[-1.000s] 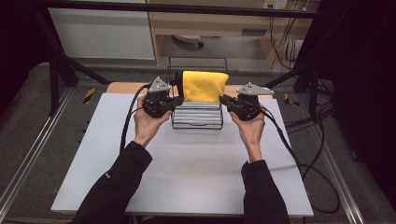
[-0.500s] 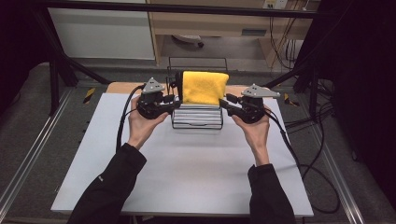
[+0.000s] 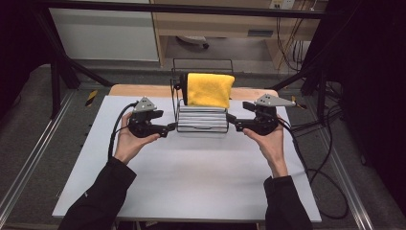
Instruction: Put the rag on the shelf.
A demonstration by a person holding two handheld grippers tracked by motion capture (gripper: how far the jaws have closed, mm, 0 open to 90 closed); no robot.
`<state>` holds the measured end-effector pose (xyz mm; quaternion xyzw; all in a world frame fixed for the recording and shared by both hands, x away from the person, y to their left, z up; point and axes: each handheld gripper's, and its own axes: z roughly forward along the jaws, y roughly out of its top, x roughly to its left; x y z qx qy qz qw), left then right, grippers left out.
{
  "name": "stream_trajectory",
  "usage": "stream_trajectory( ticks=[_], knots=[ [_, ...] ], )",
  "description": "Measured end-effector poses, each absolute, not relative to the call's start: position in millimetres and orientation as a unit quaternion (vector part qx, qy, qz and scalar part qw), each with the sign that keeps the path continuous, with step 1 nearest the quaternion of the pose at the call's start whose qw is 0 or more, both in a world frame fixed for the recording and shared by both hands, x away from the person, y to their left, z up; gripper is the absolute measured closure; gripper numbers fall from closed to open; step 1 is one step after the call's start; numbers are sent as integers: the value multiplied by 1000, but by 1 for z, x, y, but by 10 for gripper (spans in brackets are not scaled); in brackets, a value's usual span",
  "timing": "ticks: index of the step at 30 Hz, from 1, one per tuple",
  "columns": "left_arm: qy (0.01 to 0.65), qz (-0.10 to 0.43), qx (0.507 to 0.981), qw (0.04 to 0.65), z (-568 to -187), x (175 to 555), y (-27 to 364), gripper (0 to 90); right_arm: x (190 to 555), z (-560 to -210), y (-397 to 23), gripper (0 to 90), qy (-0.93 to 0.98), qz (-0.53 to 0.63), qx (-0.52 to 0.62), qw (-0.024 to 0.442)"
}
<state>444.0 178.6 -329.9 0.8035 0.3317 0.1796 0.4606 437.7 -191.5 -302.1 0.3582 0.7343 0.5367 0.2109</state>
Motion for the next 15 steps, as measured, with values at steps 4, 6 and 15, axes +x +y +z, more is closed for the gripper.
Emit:
stream_trajectory(
  ticks=[4, 6, 15],
  knots=[
    [337, 175, 804, 458, -341, 437, 191, 201, 434, -309, -195, 108, 739, 531, 363, 202],
    [341, 173, 802, 459, -345, 434, 197, 175, 432, -313, -197, 88, 740, 529, 365, 196],
    [356, 171, 802, 448, -366, 417, 221, 86, 421, -340, -205, 38, 750, 513, 378, 177]
  ],
)
